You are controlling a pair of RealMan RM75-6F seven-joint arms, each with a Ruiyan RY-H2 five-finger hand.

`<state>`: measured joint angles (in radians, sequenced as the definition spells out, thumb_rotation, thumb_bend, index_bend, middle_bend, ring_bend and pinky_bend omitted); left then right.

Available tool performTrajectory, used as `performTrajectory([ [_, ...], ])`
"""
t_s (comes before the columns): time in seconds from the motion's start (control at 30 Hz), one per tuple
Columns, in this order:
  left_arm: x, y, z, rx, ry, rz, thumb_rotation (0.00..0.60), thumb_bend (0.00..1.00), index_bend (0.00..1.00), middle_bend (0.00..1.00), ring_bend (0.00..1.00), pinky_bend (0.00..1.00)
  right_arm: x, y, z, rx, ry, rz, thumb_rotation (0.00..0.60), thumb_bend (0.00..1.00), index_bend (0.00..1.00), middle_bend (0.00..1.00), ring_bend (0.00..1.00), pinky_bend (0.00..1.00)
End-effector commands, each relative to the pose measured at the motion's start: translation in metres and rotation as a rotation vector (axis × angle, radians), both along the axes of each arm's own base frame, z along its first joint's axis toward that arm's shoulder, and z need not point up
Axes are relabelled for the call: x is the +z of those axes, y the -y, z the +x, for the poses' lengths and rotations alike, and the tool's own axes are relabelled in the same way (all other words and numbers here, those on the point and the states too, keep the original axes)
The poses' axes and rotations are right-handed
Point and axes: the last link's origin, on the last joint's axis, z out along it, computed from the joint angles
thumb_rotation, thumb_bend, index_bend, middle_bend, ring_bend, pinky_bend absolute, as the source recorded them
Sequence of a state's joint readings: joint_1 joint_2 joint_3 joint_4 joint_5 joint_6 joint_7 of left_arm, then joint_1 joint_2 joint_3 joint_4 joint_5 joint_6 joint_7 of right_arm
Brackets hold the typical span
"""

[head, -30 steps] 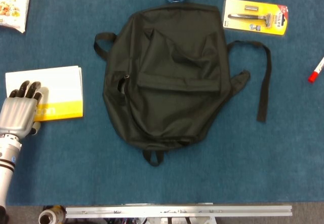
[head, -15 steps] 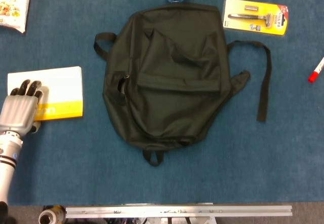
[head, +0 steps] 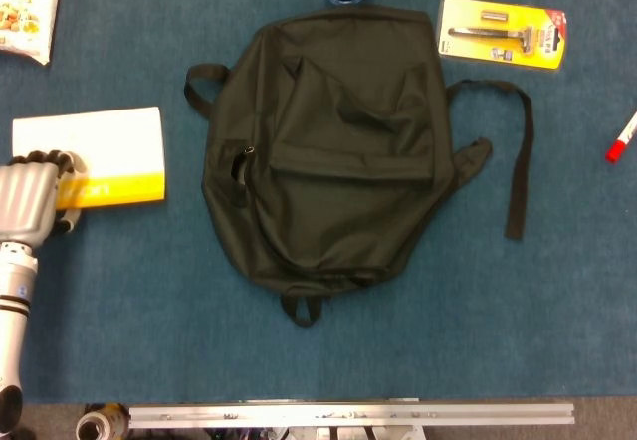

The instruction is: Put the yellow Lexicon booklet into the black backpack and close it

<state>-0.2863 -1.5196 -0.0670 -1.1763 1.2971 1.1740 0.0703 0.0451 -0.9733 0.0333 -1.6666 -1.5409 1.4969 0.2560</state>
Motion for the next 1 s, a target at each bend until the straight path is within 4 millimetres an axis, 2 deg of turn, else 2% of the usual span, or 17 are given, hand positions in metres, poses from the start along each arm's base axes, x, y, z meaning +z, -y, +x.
performTrajectory([
  [0.03, 0.0, -0.003, -0.001, -0.03, 0.032, 0.061, 0.6, 0.25, 0.45, 0.44, 0.37, 0.42, 0.0, 0.0, 0.0, 0.0, 0.001, 0.0, 0.6, 0.24, 0.29, 0.39, 0.27, 0.45],
  [0.57, -0.002, -0.008, -0.011, -0.046, -0.014, 0.105, 0.6, 0.25, 0.59, 0.51, 0.42, 0.47, 0.0, 0.002, 0.001, 0.001, 0.009, 0.006, 0.6, 0.24, 0.29, 0.39, 0.27, 0.45],
  [0.73, -0.003, -0.007, -0.012, -0.053, -0.054, 0.102, 0.6, 0.25, 0.61, 0.53, 0.43, 0.47, 0.001, 0.002, 0.002, 0.003, 0.017, 0.003, 0.6, 0.24, 0.29, 0.39, 0.27, 0.45],
  [1.0, -0.006, -0.006, -0.01, -0.054, -0.088, 0.083, 0.6, 0.34, 0.59, 0.52, 0.44, 0.47, 0.003, 0.001, 0.002, 0.002, 0.025, -0.001, 0.6, 0.24, 0.29, 0.39, 0.27, 0.45],
])
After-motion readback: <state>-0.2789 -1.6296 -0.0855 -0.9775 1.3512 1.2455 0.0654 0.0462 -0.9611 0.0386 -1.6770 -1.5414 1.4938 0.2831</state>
